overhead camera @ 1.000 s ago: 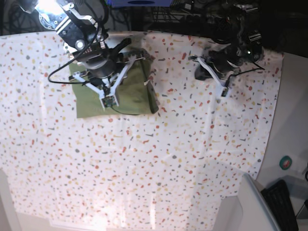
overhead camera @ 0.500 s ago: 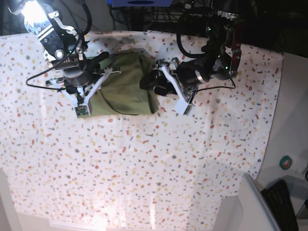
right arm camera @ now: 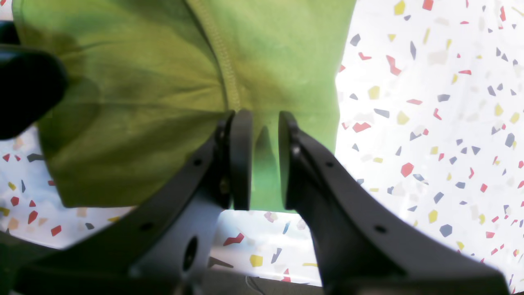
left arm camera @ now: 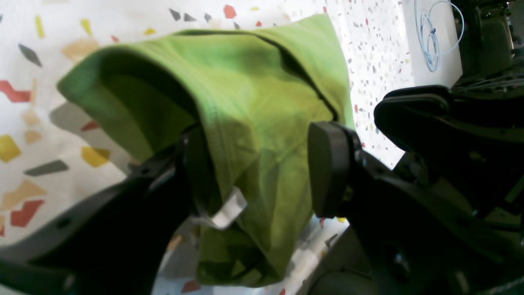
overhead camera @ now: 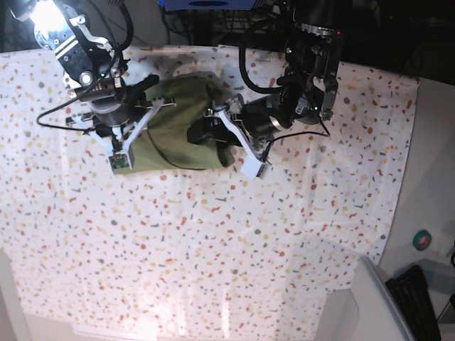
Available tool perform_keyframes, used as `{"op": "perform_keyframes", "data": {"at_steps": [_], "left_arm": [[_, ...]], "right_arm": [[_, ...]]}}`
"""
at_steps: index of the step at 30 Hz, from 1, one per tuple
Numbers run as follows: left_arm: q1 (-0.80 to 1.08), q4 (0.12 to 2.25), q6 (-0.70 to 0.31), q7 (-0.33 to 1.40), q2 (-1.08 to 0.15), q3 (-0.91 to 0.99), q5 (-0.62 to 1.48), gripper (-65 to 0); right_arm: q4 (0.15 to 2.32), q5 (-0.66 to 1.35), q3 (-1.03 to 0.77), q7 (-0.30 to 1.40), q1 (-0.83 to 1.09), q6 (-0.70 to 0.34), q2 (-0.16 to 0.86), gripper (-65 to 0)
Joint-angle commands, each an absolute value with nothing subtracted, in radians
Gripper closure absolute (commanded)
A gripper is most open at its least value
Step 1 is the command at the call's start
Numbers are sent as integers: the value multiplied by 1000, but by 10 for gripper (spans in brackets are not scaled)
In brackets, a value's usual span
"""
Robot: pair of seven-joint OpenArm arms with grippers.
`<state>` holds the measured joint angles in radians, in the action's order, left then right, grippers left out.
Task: Layout the t-shirt on the table in an organized manner, then fold the t-shirt properly
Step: 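Grasp the bundle with both grippers and fold it over once more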
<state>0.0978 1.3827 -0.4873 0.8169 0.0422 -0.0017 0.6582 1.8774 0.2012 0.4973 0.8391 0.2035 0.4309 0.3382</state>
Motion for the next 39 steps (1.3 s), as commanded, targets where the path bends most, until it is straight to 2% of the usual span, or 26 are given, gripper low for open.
{"op": "perform_keyframes", "data": {"at_steps": [1, 3, 9, 10, 11, 13, 17, 22, 28, 39], "left_arm": [[85, 1402, -496, 803, 50, -2, 676, -341], [85, 1402, -496, 803, 62, -4, 676, -323], [111, 1403, -496, 805, 64, -5, 676, -51], [122, 1403, -496, 805, 64, -2, 676, -12], [131, 1412, -495, 805, 64, 4, 676, 0], [147, 1442, -476, 805, 64, 8, 676, 0], [166, 1531, -375, 816, 59, -1, 676, 0], [116, 1544, -305, 972, 47, 8, 676, 0], [73, 1543, -300, 1135, 12, 10, 676, 0], [73, 1543, -300, 1142, -58, -4, 713, 0]], "right_arm": [[1894, 188, 493, 823, 197, 437, 344, -116], [1893, 188, 493, 823, 197, 437, 344, -114], [1827, 188, 493, 823, 196, 437, 344, -114], [1816, 188, 493, 823, 194, 437, 343, -114], [1805, 188, 493, 817, 194, 437, 341, -114], [1790, 188, 493, 779, 197, 437, 343, -114], [1767, 188, 498, 734, 197, 437, 343, -114], [1765, 188, 503, 734, 185, 437, 341, -114], [1741, 188, 496, 734, 165, 437, 338, -114], [1701, 188, 501, 734, 147, 437, 335, -114]]}}
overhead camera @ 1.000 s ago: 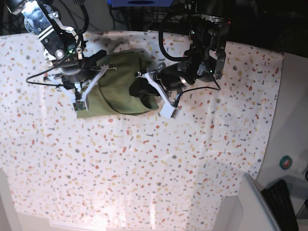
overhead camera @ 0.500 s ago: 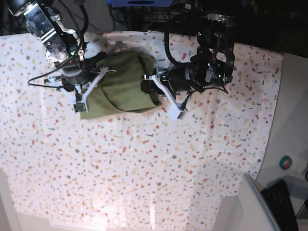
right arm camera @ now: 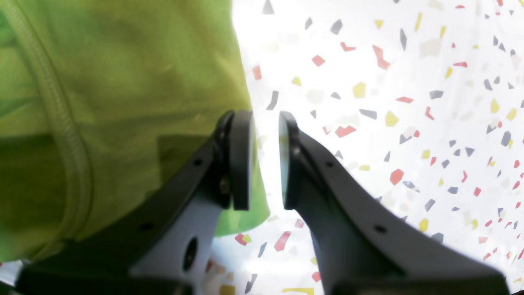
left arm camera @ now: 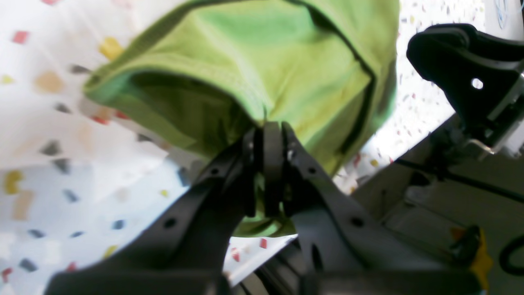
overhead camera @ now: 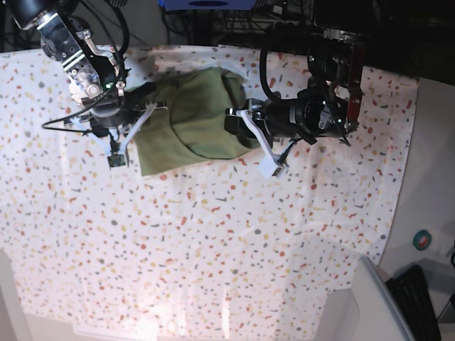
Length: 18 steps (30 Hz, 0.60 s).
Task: Layout the t-shirt on the table in an organized manner, then fold the t-shirt properly
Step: 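Grasp the bundle with both grippers and fold it over once more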
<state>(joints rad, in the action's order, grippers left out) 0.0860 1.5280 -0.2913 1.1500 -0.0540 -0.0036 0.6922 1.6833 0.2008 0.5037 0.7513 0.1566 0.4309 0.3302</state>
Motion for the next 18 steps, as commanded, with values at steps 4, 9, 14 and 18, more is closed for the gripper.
{"op": "perform_keyframes", "data": {"at_steps": [4, 9, 14, 18], "left_arm": [[71, 1541, -300, 1142, -67, -2, 734, 0], [73, 1541, -300, 1142, -81, 7, 734, -10], [76, 1541, -300, 1142, -102, 7, 733, -260], [85, 1541, -268, 1142, -131, 7, 733, -296]], "right_arm": [[1758, 188, 504, 734, 156, 437, 335, -113], [1813, 188, 572, 734, 159, 437, 335, -113], [1732, 188, 659, 734, 117, 437, 306, -113], [1667, 188, 659, 734, 101, 437, 283, -113]]}}
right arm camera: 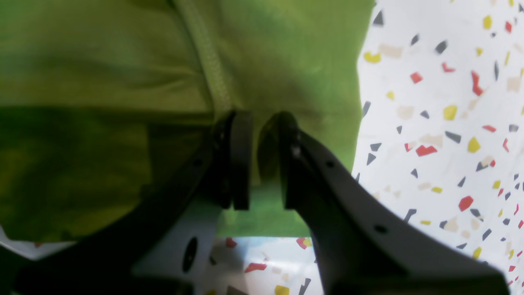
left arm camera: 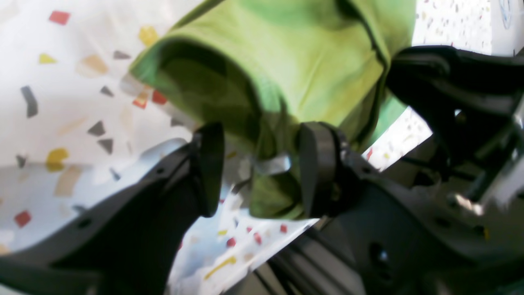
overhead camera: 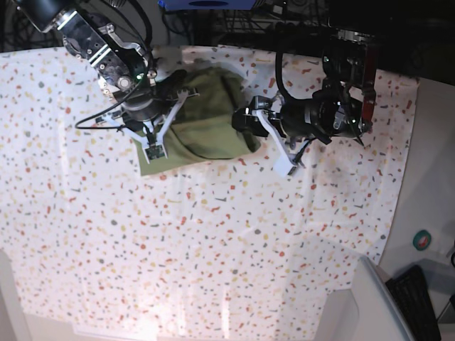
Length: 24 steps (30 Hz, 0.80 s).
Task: Layout the t-shirt on the table in an organized manner, then fold the t-shirt properly
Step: 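Grasp the bundle with both grippers and fold it over once more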
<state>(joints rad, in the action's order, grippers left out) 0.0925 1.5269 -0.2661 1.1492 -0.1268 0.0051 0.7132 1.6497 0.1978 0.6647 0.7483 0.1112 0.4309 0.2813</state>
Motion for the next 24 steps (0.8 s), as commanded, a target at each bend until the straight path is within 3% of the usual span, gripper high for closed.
{"op": "perform_keyframes", "data": {"at_steps": [1, 8, 14, 24], "left_arm": [[85, 1541, -251, 1142, -133, 7, 734, -303], [113, 1544, -232, 1141, -143, -2, 742, -448], [125, 1541, -380, 1138, -165, 8, 908, -449], [165, 1566, -384, 1138, -180, 8, 932, -449]], "right_arm": [[1669, 188, 659, 734, 101, 437, 283, -113], [1751, 188, 657, 734, 113, 440, 288, -113], [1755, 188, 657, 734, 116, 440, 289, -113], [1753, 186, 657, 734, 111, 440, 312, -113]]}}
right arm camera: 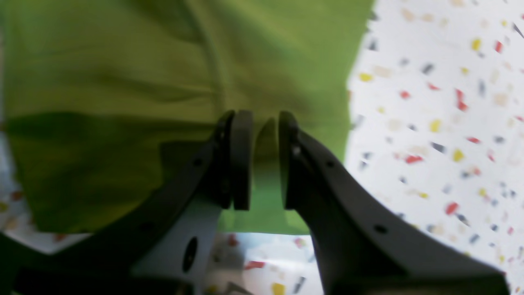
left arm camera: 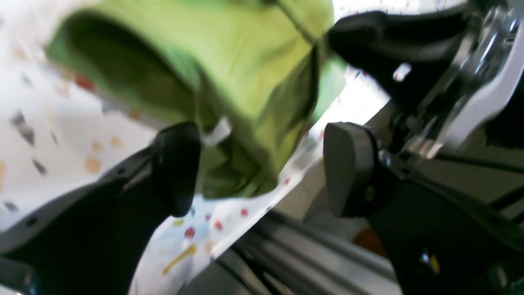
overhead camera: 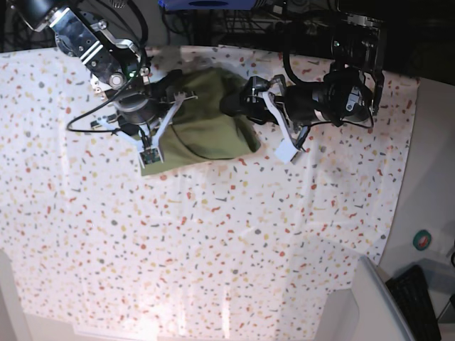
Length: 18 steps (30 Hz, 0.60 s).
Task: Layout the t-shirt on the table in an organized manner, then fold the t-shirt properly
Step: 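Grasp the bundle with both grippers and fold it over once more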
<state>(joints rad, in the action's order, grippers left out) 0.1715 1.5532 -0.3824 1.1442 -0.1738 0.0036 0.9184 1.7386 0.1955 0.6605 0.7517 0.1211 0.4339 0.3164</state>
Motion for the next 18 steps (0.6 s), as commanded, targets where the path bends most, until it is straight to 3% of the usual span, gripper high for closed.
{"op": "perform_keyframes", "data": {"at_steps": [1, 5, 18], "left_arm": [[162, 1523, -384, 1136, -180, 8, 932, -449], [134, 1414, -384, 1133, -179, 5, 931, -449], [85, 1382, -384, 1056, -136, -22, 932, -449]], "right_arm": [[1753, 186, 657, 734, 111, 440, 312, -113], [1753, 186, 622, 734, 113, 438, 312, -113], [1753, 186, 618, 734, 119, 437, 312, -113]]}}
